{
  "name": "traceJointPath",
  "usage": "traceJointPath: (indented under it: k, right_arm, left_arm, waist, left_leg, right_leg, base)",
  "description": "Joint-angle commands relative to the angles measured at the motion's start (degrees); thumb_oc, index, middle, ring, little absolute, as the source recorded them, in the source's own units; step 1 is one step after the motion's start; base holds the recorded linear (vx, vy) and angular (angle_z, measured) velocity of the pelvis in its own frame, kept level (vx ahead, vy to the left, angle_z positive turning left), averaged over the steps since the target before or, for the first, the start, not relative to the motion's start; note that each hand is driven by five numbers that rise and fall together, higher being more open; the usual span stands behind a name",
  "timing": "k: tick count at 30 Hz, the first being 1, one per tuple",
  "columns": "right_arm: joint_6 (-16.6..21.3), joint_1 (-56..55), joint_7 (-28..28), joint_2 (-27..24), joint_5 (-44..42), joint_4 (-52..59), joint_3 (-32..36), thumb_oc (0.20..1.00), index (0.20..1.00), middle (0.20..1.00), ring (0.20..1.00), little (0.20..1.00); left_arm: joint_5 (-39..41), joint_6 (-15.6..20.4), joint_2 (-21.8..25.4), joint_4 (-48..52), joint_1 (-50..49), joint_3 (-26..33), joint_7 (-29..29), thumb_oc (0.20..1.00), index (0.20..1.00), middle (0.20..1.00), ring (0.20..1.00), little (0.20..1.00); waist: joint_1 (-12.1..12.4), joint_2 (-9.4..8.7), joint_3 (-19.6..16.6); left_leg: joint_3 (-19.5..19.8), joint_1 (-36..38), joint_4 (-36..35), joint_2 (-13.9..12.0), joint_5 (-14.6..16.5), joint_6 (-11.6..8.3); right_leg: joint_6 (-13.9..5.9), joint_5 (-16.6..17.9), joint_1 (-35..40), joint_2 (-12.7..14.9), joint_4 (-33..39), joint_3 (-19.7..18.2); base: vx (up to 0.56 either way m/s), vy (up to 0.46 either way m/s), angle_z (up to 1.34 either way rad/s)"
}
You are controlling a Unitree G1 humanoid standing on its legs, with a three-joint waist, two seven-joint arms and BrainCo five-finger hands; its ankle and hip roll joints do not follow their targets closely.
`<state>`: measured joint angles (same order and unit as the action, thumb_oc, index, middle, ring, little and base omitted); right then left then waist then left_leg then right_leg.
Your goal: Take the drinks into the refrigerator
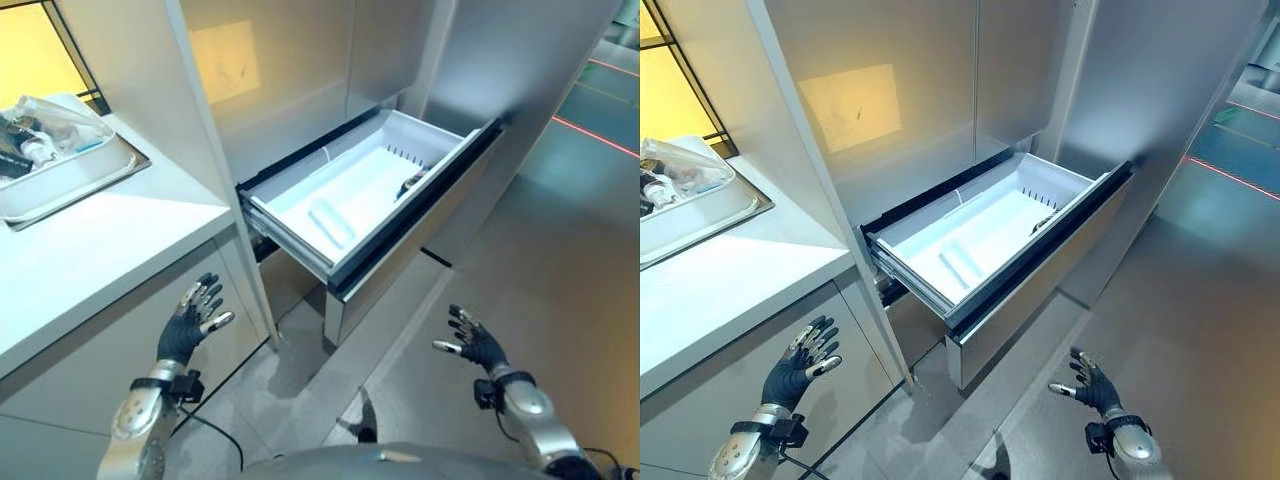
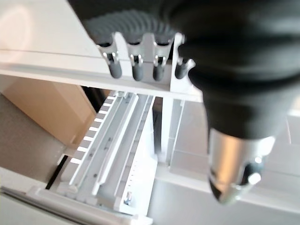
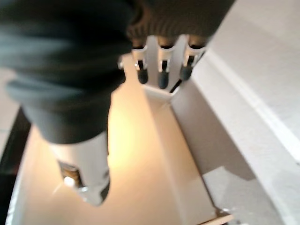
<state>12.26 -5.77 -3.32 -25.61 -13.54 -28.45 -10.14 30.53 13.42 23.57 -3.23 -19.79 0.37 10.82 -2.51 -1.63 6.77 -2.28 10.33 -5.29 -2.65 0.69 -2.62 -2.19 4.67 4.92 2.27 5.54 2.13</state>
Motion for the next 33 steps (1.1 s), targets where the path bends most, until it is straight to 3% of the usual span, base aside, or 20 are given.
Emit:
traceJointPath:
  k: [1,2,3,5,11,12,13,14,15,16,26,33]
  right_arm:
    - [3.1,9.7,0.8,-3.3,2.9,3.5,-3.8,0.617,0.617,0.617,0.617,0.617]
    - [3.1,9.8,0.8,-3.3,2.9,3.5,-3.9,0.605,0.605,0.605,0.605,0.605]
    - [3.2,12.3,0.7,-4.0,2.8,4.7,-4.9,0.514,0.514,0.514,0.514,0.514]
    - [3.2,14.3,0.7,-4.1,2.2,4.6,-5.6,0.200,0.200,0.200,0.200,0.200]
    - [2.8,20.4,0.8,-4.4,2.6,4.0,-8.9,0.200,0.200,0.200,0.200,0.200]
    - [2.8,21.6,0.9,-4.7,3.0,3.7,-9.6,0.555,0.555,0.555,0.555,0.555]
    - [2.7,22.5,0.8,-5.3,3.5,3.8,-10.2,0.595,0.595,0.595,0.595,0.595]
    - [2.7,22.5,0.8,-5.2,3.5,3.7,-10.2,0.586,0.586,0.586,0.586,0.586]
    - [2.6,24.3,1.0,-5.4,3.4,3.0,-10.8,0.307,0.307,0.307,0.307,0.307]
    - [2.5,25.2,1.1,-5.4,3.3,2.8,-11.1,0.200,0.200,0.200,0.200,0.200]
    - [2.5,33.5,2.0,-4.2,2.0,1.3,-14.5,0.200,0.200,0.200,0.200,0.200]
    - [2.8,38.7,2.9,-0.3,0.6,1.2,-16.5,0.200,0.200,0.200,0.200,0.200]
  left_arm:
    - [-0.6,4.5,2.4,3.2,3.2,-0.8,-0.4,1.000,1.000,1.000,1.000,1.000]
    - [-0.6,4.5,2.4,3.2,3.2,-0.8,-0.4,1.000,1.000,1.000,1.000,1.000]
    - [-0.3,4.5,2.6,3.6,3.4,-0.8,-0.4,1.000,1.000,1.000,1.000,1.000]
    - [0.2,4.4,2.9,4.2,3.2,-0.5,-0.2,1.000,1.000,1.000,1.000,1.000]
    - [2.0,4.0,3.8,5.6,2.7,0.3,0.4,1.000,1.000,1.000,1.000,1.000]
    - [2.4,3.8,3.9,5.7,2.7,0.3,0.7,1.000,1.000,1.000,1.000,1.000]
    - [2.7,3.7,4.4,6.0,2.8,0.2,0.9,1.000,1.000,1.000,1.000,1.000]
    - [2.7,3.7,4.4,6.0,2.8,0.3,0.9,1.000,1.000,1.000,1.000,1.000]
    - [3.4,3.6,4.9,6.6,2.7,0.3,1.1,1.000,1.000,1.000,1.000,1.000]
    - [3.5,3.5,5.2,6.7,2.7,0.2,1.1,1.000,1.000,1.000,1.000,1.000]
    - [5.0,3.3,7.3,7.4,4.5,-0.6,1.2,1.000,1.000,1.000,1.000,1.000]
    - [5.5,3.3,8.1,7.4,5.4,-1.1,0.9,1.000,1.000,1.000,1.000,1.000]
  waist:
    - [0.7,-1.85,0.1]
    - [0.6,-1.85,0.1]
    - [1.3,-1.98,0.2]
    - [2.0,-2.09,0.4]
    - [4.4,-2.45,1.3]
    - [4.7,-2.56,1.5]
    - [5.2,-2.63,1.7]
    - [5.0,-2.65,1.7]
    - [5.9,-2.91,2.1]
    - [6.4,-2.99,2.2]
    - [10.2,-3.55,3.9]
    - [12.7,-3.62,4.7]
  left_leg:
    - [2.3,-2.8,4.6,3.4,5.1,3.37]
    - [2.3,-2.8,4.6,3.4,5.1,3.37]
    - [2.7,-3.0,4.9,3.6,5.1,3.38]
    - [3.1,-3.3,5.3,3.8,5.1,3.36]
    - [4.5,-4.4,5.6,4.1,4.7,3.29]
    - [4.8,-4.8,5.8,4.2,4.5,3.24]
    - [5.3,-5.1,5.7,4.2,4.3,3.14]
    - [5.4,-5.2,5.8,4.2,4.3,3.13]
    - [6.2,-5.6,5.7,4.3,4.1,3.04]
    - [6.5,-5.8,5.7,4.3,4.0,3.01]
    - [10.5,-8.2,5.7,4.8,2.7,2.60]
    - [13.0,-9.4,5.2,5.1,1.6,2.50]
  right_leg:
    - [-2.89,-9.9,1.8,2.6,-5.8,3.8]
    - [-2.89,-9.9,1.9,2.6,-5.8,3.9]
    - [-2.84,-9.9,2.0,2.7,-5.9,4.2]
    - [-2.84,-9.9,2.0,2.8,-6.0,4.6]
    - [-2.69,-10.1,1.6,3.0,-6.6,5.9]
    - [-2.65,-10.2,1.4,3.0,-6.8,6.3]
    - [-2.62,-10.3,1.3,3.0,-6.9,6.6]
    - [-2.62,-10.3,1.2,3.0,-7.0,6.7]
    - [-2.50,-10.6,1.0,3.0,-7.3,7.6]
    - [-2.45,-10.7,0.9,3.0,-7.4,8.0]
    - [-2.21,-11.3,0.2,3.1,-7.9,11.9]
    - [-2.08,-11.4,0.1,3.2,-7.5,14.1]
  base:
    - [0.01,-0.007,0.04]
    - [0.01,-0.010,0.12]
    - [0.01,-0.007,0.13]
    - [0.01,-0.010,0.14]
    - [0.00,-0.010,0.16]
    - [-0.02,-0.029,0.12]
    - [-0.02,-0.016,0.19]
    - [0.00,-0.031,0.32]
    - [0.01,-0.033,0.34]
    - [0.02,-0.044,0.32]
    - [0.00,-0.038,0.24]
    - [0.00,-0.023,0.16]
